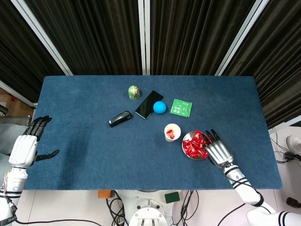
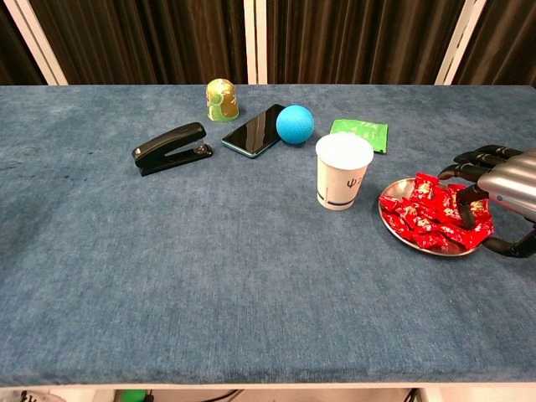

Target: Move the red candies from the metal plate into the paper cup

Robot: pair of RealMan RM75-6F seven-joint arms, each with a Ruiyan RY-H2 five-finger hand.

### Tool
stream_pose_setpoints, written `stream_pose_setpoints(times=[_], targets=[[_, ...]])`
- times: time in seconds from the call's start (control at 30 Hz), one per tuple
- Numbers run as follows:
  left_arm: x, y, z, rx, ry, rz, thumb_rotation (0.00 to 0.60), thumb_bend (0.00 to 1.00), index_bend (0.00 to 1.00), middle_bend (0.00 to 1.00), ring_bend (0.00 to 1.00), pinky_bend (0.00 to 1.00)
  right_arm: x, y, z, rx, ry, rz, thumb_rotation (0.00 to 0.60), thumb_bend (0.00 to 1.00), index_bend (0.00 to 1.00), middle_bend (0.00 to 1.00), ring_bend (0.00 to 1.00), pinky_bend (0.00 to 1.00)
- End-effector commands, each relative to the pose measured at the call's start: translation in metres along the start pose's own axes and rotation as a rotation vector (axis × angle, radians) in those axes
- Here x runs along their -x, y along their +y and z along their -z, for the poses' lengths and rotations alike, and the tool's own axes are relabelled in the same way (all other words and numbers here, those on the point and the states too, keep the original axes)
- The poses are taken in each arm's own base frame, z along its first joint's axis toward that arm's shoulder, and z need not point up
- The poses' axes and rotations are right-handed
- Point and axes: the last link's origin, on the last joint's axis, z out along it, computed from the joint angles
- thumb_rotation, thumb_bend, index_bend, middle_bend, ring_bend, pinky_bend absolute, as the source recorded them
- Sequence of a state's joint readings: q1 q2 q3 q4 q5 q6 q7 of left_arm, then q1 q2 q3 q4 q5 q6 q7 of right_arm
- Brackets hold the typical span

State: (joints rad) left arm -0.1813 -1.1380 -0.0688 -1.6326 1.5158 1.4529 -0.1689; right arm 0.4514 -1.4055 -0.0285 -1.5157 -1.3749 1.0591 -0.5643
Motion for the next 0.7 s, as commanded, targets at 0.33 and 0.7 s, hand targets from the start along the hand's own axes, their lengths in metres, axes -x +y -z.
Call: stream_pose_setpoints(times=[0.33,0.7], targets=[[0.0,0.0,-0.001,-0.001,0.0,0.0,0.6,0.09,0.1,0.07,0.05,0.22,-0.013,0.004,0.002,0.001,0.052,-0.018,0.6,0.39,0.58,0.07,0.0,0.0],[-0.003,-0.001,0.0,0.001,0.007,0.002,0.6,0.09,0.1,0.07,0.05,0.22,-0.077,-0.002,-0.018,-0.029,0.249,-0.043,0.6,0.38,0.58,0.07,0.0,0.0]])
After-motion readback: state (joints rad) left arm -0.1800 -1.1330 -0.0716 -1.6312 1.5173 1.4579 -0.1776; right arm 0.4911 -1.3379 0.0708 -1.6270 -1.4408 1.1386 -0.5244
